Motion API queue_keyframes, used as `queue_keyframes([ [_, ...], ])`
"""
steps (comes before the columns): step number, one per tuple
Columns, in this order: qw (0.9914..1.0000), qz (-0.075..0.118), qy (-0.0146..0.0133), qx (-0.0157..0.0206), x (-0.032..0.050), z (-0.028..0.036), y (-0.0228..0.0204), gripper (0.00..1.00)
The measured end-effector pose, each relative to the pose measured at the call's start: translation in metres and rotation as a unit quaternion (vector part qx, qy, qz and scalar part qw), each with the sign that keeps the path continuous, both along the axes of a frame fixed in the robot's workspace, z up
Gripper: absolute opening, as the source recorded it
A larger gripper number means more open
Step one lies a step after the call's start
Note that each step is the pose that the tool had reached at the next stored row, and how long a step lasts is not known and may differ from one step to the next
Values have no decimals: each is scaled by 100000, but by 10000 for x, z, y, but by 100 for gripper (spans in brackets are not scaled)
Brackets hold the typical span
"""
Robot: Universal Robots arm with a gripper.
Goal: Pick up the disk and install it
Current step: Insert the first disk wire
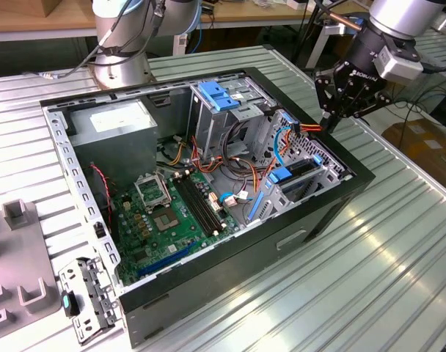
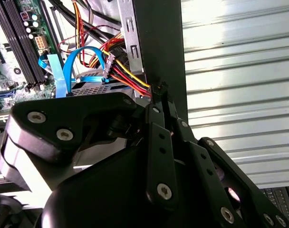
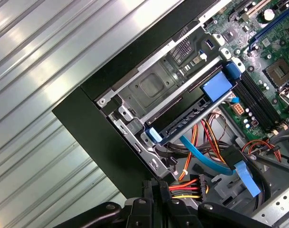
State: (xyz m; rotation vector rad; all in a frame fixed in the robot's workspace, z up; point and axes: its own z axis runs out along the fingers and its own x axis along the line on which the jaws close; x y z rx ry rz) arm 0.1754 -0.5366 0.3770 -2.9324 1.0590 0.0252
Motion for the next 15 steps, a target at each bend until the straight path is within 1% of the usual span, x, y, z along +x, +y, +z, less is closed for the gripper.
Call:
queue_keyframes([
  [3,100000,-4,-1,7,-1,-1,0,17],
  [7,100000,-40,0,4,-32,0,0,17],
  [8,99998,-604,0,2,-33,0,0,17],
  [10,99958,-2911,1,-2,-35,-1,0,17],
  [12,99943,-3377,0,-3,-57,-1,1,17],
  [14,99940,-3457,-2,0,-118,-1,0,17],
  [15,99936,-3574,1,5,-127,-2,0,17],
])
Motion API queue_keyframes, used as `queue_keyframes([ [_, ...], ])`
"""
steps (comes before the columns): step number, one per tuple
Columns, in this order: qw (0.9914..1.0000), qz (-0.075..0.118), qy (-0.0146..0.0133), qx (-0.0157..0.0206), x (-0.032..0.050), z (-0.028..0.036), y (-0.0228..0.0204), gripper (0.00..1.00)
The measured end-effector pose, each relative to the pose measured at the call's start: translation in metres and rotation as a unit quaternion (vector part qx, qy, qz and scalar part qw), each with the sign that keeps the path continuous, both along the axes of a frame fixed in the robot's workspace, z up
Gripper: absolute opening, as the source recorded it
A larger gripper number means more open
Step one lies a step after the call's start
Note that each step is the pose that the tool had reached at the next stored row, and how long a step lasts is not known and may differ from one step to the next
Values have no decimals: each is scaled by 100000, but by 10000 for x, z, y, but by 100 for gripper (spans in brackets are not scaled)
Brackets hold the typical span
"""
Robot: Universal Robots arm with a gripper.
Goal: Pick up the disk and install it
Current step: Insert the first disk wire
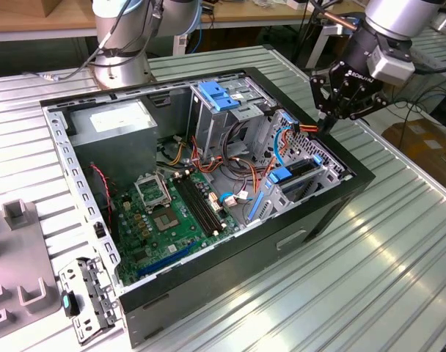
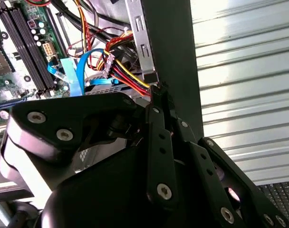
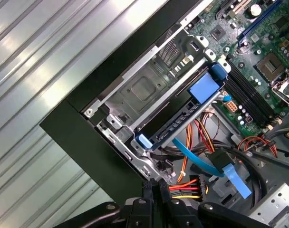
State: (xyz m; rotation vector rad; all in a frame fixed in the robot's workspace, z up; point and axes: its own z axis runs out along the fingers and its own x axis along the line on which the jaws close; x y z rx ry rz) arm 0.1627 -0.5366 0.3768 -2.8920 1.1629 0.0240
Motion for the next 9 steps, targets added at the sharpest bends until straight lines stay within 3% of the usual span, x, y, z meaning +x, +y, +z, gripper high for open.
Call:
queue_keyframes([
  [1,99996,-916,0,-10,0,0,0,17],
  [2,99946,-3280,-1,-5,0,-2,0,17],
  [4,99797,-6376,0,-4,-2,-4,0,17],
  [8,99737,-7246,1,-5,-38,-5,0,17],
  [9,99679,-8000,-2,-4,-42,-6,0,17],
])
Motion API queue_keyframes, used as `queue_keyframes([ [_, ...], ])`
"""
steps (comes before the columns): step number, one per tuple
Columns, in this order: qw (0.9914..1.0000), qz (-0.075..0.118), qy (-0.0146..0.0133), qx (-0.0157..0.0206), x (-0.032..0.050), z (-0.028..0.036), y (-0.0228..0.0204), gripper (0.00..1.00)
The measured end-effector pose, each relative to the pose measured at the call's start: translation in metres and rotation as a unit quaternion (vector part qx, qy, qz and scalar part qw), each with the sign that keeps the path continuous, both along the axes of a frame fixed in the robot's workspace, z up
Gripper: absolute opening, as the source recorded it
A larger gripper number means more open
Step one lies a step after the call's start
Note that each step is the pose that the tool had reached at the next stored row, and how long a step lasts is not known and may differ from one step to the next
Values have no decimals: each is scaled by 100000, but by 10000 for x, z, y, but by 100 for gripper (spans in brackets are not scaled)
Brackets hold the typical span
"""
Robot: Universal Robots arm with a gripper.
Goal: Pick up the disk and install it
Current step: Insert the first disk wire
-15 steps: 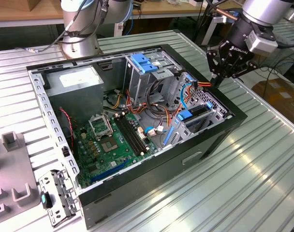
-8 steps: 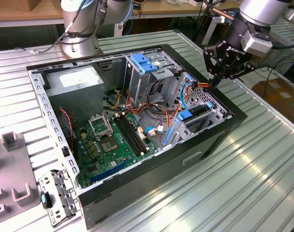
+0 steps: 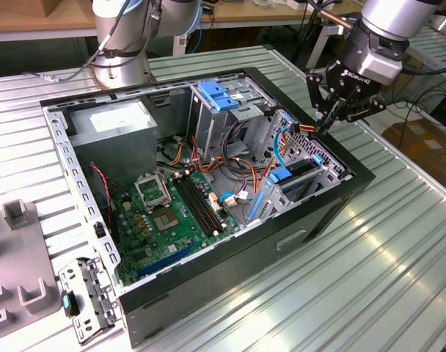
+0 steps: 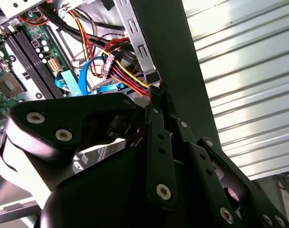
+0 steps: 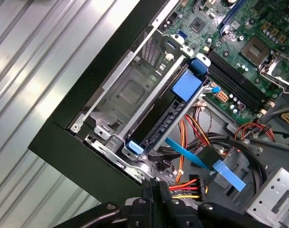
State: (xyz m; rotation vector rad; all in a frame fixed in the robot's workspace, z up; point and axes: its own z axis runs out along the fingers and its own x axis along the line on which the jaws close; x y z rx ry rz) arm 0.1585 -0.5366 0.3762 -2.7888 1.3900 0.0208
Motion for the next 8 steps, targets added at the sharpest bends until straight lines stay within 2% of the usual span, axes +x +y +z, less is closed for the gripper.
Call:
queue_keyframes([
  [2,99972,-2381,1,-5,-1,-2,1,17],
  [5,99856,-5366,1,0,-5,-3,1,17],
  [8,99788,-6512,1,-6,-27,-3,2,17],
])
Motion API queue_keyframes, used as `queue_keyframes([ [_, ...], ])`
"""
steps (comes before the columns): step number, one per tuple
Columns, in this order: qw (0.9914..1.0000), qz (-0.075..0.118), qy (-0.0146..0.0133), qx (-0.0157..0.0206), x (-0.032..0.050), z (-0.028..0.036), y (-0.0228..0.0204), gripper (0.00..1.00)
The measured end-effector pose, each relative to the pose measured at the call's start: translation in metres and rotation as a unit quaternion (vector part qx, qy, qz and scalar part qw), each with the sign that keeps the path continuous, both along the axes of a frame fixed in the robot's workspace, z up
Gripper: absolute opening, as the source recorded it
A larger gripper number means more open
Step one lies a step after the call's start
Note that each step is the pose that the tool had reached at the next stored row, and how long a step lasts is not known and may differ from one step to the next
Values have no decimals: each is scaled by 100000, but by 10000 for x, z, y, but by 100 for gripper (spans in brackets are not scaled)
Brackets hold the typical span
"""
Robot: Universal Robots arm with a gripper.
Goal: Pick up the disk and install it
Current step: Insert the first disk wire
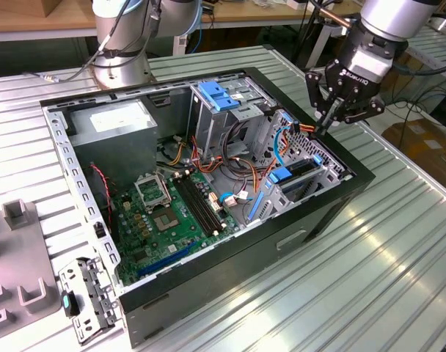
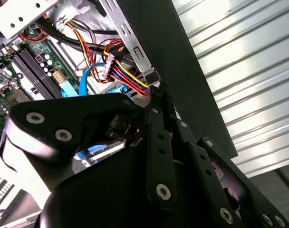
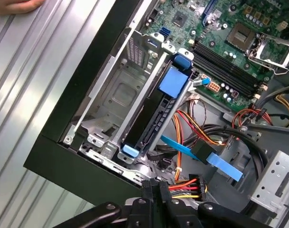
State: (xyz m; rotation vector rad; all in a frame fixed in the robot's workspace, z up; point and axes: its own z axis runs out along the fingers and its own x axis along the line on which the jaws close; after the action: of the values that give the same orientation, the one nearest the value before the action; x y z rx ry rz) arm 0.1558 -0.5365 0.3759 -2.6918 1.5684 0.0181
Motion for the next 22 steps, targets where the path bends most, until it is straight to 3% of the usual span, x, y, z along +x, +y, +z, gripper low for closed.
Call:
queue_keyframes([
  [2,99986,-1679,0,5,-24,-2,-1,17],
  [5,99893,-4615,2,5,-24,-4,-1,17],
  [6,99825,-5918,2,8,-26,-4,-1,17],
  [12,99773,-6741,3,12,-125,-9,-2,17],
  [15,99633,-8558,0,6,-131,-16,-1,17],
  [17,99492,-10069,1,2,-141,-21,-1,17],
  [22,99447,-10502,2,6,-244,-24,-2,17],
])
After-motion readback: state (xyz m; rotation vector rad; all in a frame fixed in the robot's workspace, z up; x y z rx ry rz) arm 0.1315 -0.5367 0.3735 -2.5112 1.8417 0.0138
